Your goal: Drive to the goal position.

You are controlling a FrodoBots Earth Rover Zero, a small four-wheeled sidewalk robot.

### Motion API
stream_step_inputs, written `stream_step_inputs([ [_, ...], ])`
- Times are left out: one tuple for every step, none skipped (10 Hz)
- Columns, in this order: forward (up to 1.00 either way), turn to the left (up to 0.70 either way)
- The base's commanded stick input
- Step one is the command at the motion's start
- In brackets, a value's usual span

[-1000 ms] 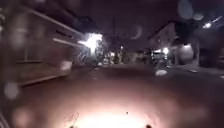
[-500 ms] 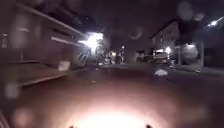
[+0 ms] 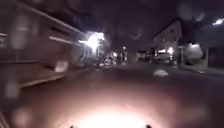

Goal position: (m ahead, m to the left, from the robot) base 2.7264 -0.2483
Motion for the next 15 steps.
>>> stream_step_inputs([
  [0.70,0.00],
  [0.70,0.00],
  [0.70,0.00],
  [0.70,0.00],
  [0.70,0.00],
  [0.70,0.00],
  [0.70,0.00],
  [0.70,0.00],
  [0.70,0.00],
  [0.70,0.00],
  [0.70,0.00],
  [0.70,0.00],
  [0.70,0.00],
  [0.70,0.00],
  [0.70,0.00],
])
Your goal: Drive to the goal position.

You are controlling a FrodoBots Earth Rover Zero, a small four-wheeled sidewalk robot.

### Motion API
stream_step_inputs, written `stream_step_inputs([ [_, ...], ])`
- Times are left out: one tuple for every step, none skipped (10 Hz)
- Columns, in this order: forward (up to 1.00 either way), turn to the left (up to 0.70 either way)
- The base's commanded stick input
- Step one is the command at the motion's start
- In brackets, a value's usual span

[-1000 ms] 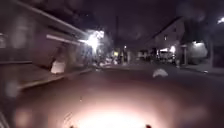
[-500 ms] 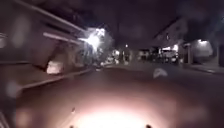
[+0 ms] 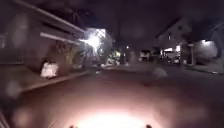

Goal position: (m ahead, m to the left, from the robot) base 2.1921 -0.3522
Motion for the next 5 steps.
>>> stream_step_inputs([
  [0.70,0.00],
  [0.70,0.00],
  [0.70,0.00],
  [0.70,0.00],
  [0.70,0.00],
])
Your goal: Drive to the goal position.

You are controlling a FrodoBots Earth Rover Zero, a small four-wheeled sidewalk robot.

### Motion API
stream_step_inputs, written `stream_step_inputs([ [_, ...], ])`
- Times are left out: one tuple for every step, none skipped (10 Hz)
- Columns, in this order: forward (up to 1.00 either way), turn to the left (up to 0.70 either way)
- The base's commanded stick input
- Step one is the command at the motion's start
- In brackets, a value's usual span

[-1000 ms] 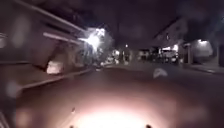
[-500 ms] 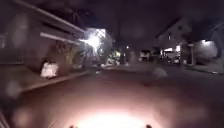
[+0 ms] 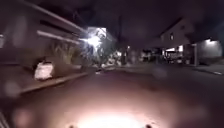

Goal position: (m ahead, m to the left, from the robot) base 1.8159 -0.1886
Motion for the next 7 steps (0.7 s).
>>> stream_step_inputs([
  [0.70,-0.05],
  [0.70,-0.17],
  [0.70,-0.30],
  [0.70,-0.31],
  [0.70,-0.10],
  [0.70,0.00],
  [0.70,0.00],
])
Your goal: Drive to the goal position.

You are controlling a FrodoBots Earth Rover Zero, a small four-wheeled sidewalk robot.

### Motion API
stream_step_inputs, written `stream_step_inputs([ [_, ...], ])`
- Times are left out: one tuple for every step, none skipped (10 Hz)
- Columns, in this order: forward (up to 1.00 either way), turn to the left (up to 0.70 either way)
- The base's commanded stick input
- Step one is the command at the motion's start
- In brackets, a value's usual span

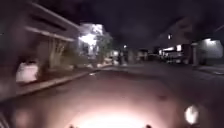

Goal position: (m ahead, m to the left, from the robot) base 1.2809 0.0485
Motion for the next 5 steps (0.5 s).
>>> stream_step_inputs([
  [0.70,0.00],
  [0.70,0.00],
  [0.70,0.00],
  [0.70,0.00],
  [0.70,0.00],
])
